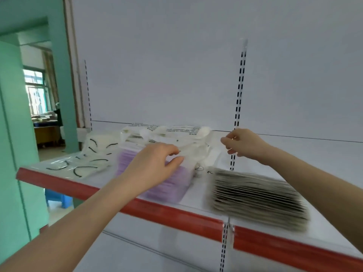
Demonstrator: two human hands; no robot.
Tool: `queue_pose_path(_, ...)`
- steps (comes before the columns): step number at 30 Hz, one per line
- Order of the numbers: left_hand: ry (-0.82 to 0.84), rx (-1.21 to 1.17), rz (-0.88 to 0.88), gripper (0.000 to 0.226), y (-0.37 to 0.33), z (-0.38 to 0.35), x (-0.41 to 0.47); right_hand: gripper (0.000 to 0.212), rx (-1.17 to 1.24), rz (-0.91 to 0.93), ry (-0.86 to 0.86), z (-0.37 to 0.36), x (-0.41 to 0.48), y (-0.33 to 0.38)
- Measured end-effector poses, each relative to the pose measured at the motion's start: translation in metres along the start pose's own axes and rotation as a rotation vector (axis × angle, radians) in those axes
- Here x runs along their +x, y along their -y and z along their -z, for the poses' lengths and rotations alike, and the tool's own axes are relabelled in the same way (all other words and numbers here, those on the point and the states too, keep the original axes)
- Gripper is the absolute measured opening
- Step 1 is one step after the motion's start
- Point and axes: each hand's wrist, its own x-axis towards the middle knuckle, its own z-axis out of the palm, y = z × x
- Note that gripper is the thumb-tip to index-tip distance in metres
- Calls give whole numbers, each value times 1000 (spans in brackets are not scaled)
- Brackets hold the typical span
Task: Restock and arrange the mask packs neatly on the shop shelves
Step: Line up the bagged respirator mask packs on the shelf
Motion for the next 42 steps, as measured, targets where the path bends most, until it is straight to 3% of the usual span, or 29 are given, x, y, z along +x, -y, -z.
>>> queue_pose_path(4, 2, -52, -44, 29, 17, -6, 3, 25, 27, -67, -14, -11, 0, 10)
queue_pose_path(15, 13, -62, -19, 46, 42, -4, 23, 67, 393, -352, 31, -35, 36, 28)
queue_pose_path(19, -16, -41, 1, 35, 48, -5, 35, 74, 443, -384, 98, -49, 56, 29)
queue_pose_path(23, -8, -15, 5, 36, 55, -12, 37, 59, 382, -377, 109, -65, 78, 33)
queue_pose_path(28, -22, -7, 24, 36, 61, -19, 42, 38, 313, -309, -39, -76, 95, 35)
queue_pose_path(34, -28, -16, 20, 36, 62, -24, 46, 24, 580, -348, -117, -78, 104, 35)
queue_pose_path(42, -80, -92, 30, 40, 56, -22, 54, 21, 820, -420, -206, -47, 91, 40)
